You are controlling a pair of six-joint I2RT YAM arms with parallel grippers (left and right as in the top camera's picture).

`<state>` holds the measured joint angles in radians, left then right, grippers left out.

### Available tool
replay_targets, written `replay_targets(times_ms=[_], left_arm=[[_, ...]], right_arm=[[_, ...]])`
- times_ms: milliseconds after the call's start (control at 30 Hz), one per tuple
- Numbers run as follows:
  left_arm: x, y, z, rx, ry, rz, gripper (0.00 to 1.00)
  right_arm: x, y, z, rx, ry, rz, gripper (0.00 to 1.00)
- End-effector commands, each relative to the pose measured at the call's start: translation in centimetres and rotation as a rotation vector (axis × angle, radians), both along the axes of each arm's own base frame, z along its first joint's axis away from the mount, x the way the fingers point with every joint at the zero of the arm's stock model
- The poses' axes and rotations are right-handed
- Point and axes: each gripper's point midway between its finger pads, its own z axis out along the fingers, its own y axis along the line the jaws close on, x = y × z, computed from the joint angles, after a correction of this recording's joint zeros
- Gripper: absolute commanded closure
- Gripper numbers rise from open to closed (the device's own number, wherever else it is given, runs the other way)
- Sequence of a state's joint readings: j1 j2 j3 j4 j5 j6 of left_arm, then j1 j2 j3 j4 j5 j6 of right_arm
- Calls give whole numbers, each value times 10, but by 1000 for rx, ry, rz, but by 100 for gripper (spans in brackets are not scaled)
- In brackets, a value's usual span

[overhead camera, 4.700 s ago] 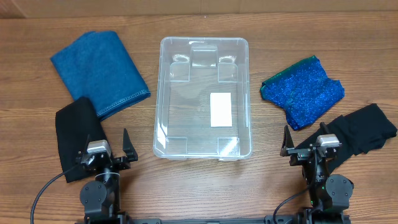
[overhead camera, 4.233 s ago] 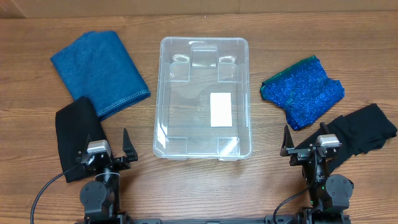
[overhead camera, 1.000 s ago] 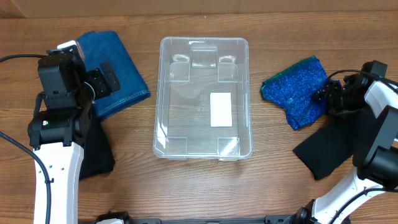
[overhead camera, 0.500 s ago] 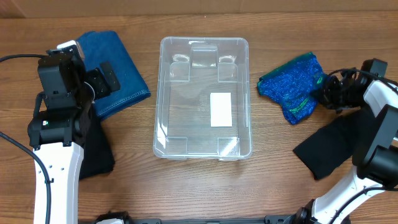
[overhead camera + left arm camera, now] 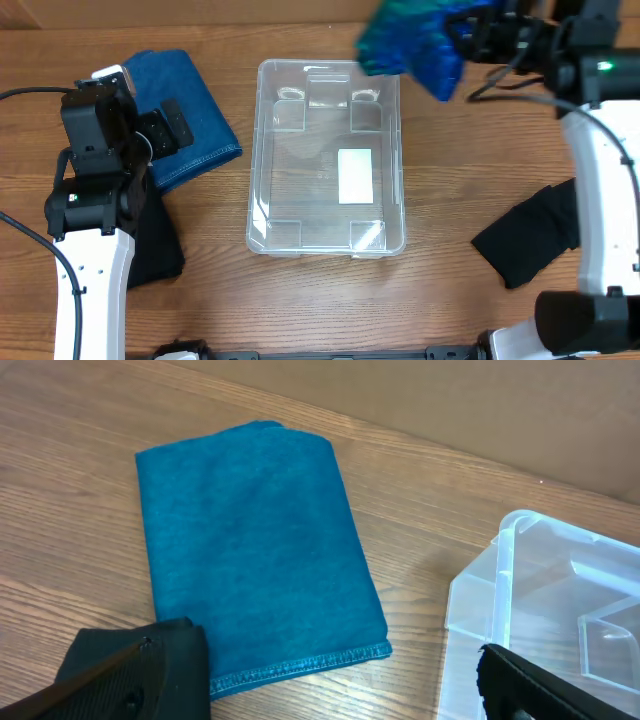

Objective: Pack container
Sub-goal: 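Lift the sparkly cloth and place it into the bin's left side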

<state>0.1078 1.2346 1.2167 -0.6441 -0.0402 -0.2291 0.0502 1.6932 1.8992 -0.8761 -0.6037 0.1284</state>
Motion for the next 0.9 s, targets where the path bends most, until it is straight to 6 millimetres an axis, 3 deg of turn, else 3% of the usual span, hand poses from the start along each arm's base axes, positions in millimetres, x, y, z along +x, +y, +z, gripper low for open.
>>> replay_targets(times_ms=[0, 100, 233, 533, 633, 833, 867], left_arm=[[3, 3, 12, 18, -25, -10, 0], [2, 3, 12, 17, -24, -10, 0], [2, 3, 12, 17, -23, -10, 0], [0, 3, 9, 15, -7, -10, 0], [0, 2, 9, 15, -7, -10, 0], [0, 3, 9, 15, -7, -10, 0], [0, 3, 9, 16, -7, -10, 0]], right_arm=[[-17, 61, -19, -55, 22, 151, 96], [-33, 102, -56, -125, 100, 255, 96], [-36, 133, -107, -201, 204, 302, 96], [-17, 152, -204, -257, 374, 329, 96], [-15, 160, -214, -244, 360, 384, 96], [-10, 162, -213, -236, 335, 384, 96], [-10, 162, -213, -236, 336, 384, 90]])
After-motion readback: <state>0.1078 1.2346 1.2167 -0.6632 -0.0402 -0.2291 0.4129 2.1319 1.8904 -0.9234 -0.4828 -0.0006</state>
